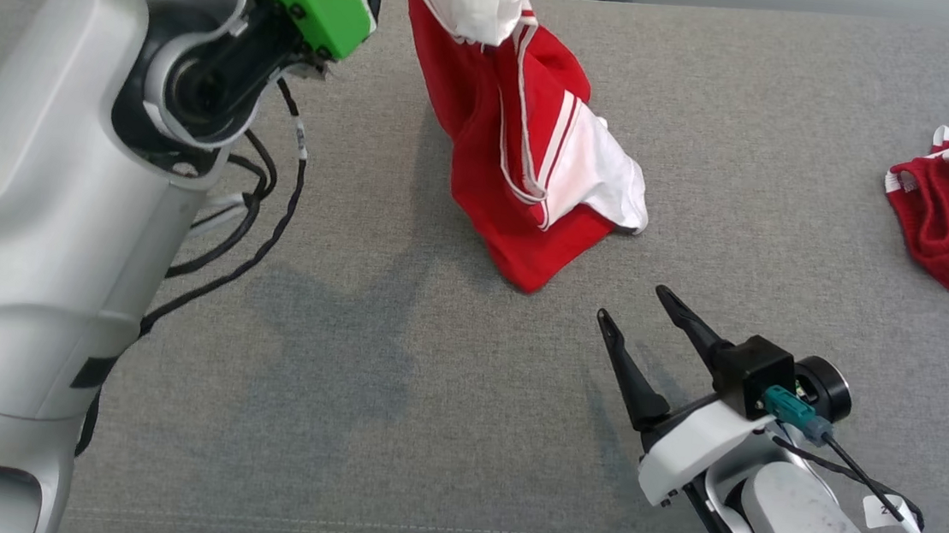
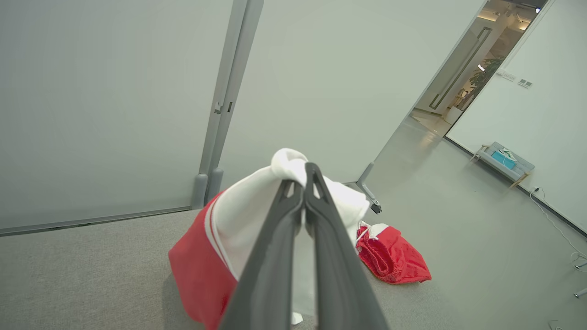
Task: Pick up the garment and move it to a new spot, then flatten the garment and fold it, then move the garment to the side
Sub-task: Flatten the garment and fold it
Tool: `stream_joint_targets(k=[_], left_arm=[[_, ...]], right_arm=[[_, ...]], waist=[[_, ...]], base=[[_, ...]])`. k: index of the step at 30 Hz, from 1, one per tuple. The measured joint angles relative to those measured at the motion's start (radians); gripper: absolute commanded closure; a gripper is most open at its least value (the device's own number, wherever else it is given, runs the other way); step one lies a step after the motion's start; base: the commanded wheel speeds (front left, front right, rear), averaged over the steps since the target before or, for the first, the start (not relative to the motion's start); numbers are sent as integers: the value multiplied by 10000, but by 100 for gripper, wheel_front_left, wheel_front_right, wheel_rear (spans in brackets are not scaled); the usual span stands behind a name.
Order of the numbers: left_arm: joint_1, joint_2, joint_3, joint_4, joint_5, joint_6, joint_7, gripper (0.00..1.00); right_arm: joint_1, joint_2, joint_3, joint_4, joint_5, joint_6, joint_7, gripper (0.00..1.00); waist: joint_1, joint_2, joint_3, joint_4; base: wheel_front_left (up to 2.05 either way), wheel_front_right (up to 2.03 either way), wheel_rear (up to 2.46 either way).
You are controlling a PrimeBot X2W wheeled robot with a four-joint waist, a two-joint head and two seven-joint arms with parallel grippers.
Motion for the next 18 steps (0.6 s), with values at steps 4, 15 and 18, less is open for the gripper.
stream_joint_targets(k=[4,15,18], left_arm=[[-839,-159,217,-109,-81,159,479,100],[-2190,-430,368,1162,389,272,1421,100],[-2035,-117,274,1814,803,272,1787,100]], right_arm=[[-111,278,261,209,-2,159,73,0],[-504,734,819,698,12,255,161,0],[-562,803,1003,780,52,339,174,0]], waist=[[0,0,-12,-93],[0,0,58,-522],[0,0,133,-680]], base=[[0,0,0],[0,0,0],[0,0,0]])
